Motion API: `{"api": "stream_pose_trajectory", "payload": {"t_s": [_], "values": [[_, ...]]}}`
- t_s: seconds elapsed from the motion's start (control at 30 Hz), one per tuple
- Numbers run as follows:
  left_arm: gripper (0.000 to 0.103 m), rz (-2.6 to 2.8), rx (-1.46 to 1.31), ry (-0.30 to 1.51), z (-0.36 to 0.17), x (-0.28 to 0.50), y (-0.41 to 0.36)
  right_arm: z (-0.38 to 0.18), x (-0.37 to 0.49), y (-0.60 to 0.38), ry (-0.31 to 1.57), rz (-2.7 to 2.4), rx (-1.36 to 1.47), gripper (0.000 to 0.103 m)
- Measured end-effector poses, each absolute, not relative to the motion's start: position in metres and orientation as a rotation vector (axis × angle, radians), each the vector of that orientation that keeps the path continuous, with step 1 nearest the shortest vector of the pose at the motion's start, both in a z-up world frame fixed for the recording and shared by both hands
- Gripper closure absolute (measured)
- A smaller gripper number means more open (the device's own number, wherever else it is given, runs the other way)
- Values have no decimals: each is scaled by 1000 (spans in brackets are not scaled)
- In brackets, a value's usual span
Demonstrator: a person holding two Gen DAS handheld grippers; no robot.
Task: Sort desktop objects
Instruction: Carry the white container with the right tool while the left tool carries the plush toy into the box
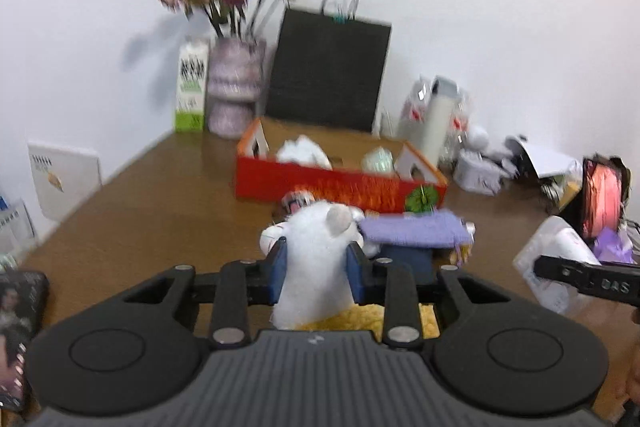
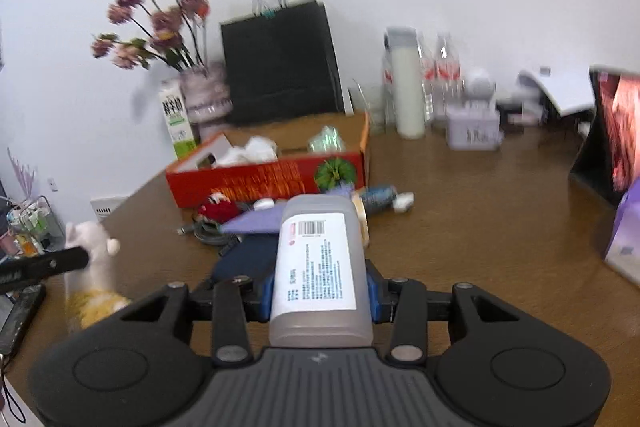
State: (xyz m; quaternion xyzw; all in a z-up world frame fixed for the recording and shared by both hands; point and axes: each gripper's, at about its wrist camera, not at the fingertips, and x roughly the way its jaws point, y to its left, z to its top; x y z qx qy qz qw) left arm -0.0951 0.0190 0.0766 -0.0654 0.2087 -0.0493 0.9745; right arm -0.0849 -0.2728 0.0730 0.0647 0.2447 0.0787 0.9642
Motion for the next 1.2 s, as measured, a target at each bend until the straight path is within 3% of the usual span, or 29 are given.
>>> {"api": "stream_pose_trajectory", "payload": {"t_s": [0.27, 0.43, 0.57, 0.7, 0.77, 0.8, 0.83, 0.9, 0.93, 1.07, 1.2], "values": [[72, -117, -50, 267, 155, -14, 22, 123, -51, -268, 416, 220, 91, 63], [72, -144, 27, 370, 183, 105, 5, 166, 53, -258, 401, 264, 67, 63], [72, -144, 156, 499, 157, 206, -19, 171, 169, -237, 520, 314, 129, 63], [75, -105, 130, 718, 98, 306, -24, 132, 280, -191, 672, 249, 106, 63], [92, -81, 141, 777, 71, 336, -25, 106, 320, -178, 772, 258, 138, 63], [92, -57, 143, 794, 62, 345, -25, 92, 340, -172, 812, 247, 143, 63], [89, -59, 141, 806, 54, 351, -23, 84, 351, -168, 829, 224, 143, 63], [67, -66, 109, 800, 49, 355, -16, 70, 370, -159, 843, 179, 97, 61], [46, -65, 93, 800, 49, 354, -14, 65, 376, -157, 846, 161, 77, 51], [32, -71, 78, 808, 57, 348, -8, 64, 377, -159, 838, 139, 89, 39], [25, -36, 53, 799, 77, 330, 1, 91, 351, -170, 799, 154, 106, 28]]}}
